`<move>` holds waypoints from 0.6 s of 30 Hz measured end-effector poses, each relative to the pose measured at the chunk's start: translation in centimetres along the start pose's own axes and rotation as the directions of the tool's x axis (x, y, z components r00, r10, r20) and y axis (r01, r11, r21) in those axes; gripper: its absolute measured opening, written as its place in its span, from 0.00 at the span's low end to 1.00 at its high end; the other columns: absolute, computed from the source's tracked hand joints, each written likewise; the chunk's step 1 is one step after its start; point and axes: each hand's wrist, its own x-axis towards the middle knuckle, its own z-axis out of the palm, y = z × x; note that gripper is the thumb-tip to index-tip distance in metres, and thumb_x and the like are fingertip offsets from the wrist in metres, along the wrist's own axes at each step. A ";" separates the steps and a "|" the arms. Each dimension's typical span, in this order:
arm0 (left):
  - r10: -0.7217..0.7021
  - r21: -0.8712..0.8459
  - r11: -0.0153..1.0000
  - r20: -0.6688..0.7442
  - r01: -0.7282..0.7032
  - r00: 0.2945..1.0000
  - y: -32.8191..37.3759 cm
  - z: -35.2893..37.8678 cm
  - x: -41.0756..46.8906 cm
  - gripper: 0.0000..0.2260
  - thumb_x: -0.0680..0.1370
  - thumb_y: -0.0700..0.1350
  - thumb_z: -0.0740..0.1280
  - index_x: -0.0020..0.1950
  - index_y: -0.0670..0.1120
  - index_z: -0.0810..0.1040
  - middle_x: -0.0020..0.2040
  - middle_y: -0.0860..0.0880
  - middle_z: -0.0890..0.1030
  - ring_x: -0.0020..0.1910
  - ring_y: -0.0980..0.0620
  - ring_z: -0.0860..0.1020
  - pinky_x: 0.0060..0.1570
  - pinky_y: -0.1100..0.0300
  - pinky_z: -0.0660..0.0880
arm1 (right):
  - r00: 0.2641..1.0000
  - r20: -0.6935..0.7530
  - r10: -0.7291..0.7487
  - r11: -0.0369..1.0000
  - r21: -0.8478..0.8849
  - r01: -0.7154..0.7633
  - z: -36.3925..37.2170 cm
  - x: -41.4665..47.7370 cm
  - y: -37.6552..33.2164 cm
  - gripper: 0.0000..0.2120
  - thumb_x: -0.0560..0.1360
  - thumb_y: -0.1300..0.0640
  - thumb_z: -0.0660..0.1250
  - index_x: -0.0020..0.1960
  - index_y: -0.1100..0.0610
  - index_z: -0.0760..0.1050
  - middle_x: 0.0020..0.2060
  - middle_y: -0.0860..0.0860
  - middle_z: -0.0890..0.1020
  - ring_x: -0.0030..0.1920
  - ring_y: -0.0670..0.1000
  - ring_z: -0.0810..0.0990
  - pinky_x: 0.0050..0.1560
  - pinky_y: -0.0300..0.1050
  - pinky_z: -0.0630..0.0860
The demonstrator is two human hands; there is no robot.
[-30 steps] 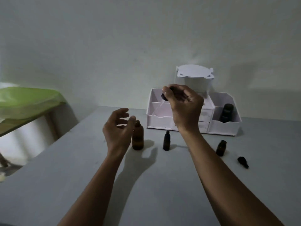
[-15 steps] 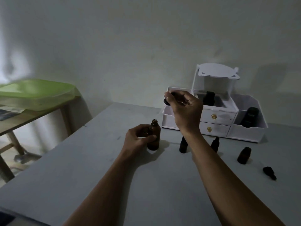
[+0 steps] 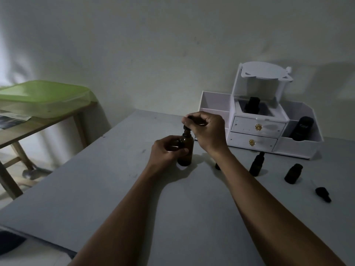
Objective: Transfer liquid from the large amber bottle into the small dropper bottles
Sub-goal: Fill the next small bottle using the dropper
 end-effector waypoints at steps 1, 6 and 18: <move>0.003 -0.002 1.000 -0.002 -0.003 1.000 -0.1 0.0 0.0 0.18 0.66 0.45 0.74 0.56 0.49 0.84 0.48 0.50 0.86 0.49 0.53 0.84 0.50 0.55 0.81 | 1.000 0.010 -0.002 1.000 -0.017 0.002 0.0 -0.1 0.1 0.07 0.72 0.55 0.76 0.46 0.58 0.86 0.39 0.49 0.87 0.40 0.44 0.85 0.47 0.40 0.82; 0.005 0.013 1.000 0.007 -0.005 1.000 -0.1 0.1 0.0 0.20 0.67 0.47 0.74 0.58 0.48 0.83 0.49 0.50 0.86 0.50 0.52 0.84 0.48 0.56 0.81 | 0.999 0.048 0.012 0.999 -0.037 -0.010 0.2 -0.5 0.5 0.05 0.72 0.56 0.75 0.45 0.58 0.86 0.37 0.48 0.86 0.39 0.42 0.83 0.44 0.32 0.79; 0.014 0.039 0.999 0.004 -0.014 1.000 -0.2 0.1 -0.2 0.17 0.69 0.45 0.74 0.58 0.50 0.83 0.49 0.54 0.86 0.50 0.56 0.83 0.46 0.62 0.78 | 1.000 -0.024 0.003 1.000 -0.013 -0.003 0.1 -0.1 -0.1 0.05 0.73 0.56 0.75 0.45 0.58 0.85 0.38 0.49 0.86 0.40 0.45 0.84 0.48 0.40 0.82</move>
